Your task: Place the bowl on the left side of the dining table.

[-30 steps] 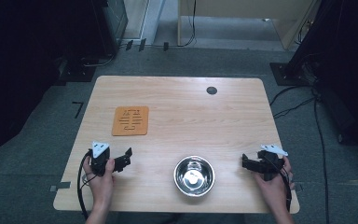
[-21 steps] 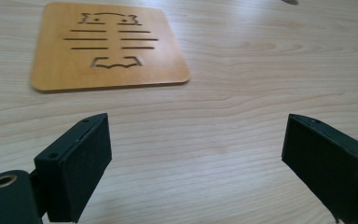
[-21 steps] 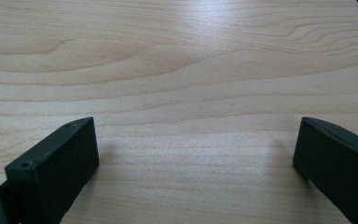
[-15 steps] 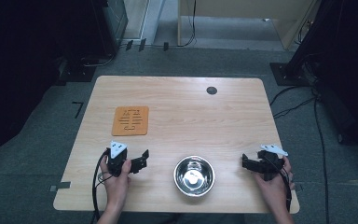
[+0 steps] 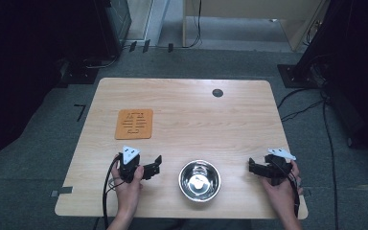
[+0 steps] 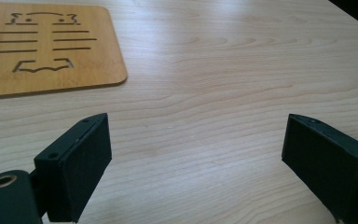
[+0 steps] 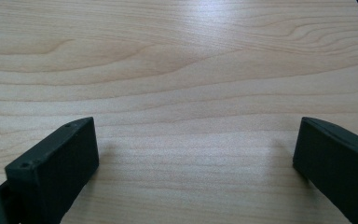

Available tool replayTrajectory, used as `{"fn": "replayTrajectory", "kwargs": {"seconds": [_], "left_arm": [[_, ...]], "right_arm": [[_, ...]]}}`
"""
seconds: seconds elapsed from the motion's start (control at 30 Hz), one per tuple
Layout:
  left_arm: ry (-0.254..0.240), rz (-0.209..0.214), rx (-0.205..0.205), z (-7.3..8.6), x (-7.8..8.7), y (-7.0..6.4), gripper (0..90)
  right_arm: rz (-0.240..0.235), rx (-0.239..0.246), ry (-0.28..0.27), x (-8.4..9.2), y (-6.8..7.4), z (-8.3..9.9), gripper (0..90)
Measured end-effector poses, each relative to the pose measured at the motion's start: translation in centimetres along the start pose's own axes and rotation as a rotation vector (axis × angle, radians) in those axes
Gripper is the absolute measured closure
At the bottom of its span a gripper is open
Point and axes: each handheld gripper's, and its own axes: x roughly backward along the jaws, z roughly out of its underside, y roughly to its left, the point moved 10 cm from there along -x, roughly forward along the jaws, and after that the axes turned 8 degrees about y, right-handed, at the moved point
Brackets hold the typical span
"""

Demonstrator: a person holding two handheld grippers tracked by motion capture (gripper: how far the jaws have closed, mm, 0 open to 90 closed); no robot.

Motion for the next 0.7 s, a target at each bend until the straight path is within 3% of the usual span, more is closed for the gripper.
{"fn": "replayTrajectory", "kwargs": {"seconds": [0.7], "left_arm": [[0.038,0.082,-0.054,0.6,-1.7,-6.0,7.9]], "right_arm": [[0.000,0.000,0.000,0.0,0.0,0.0,0.0]]}}
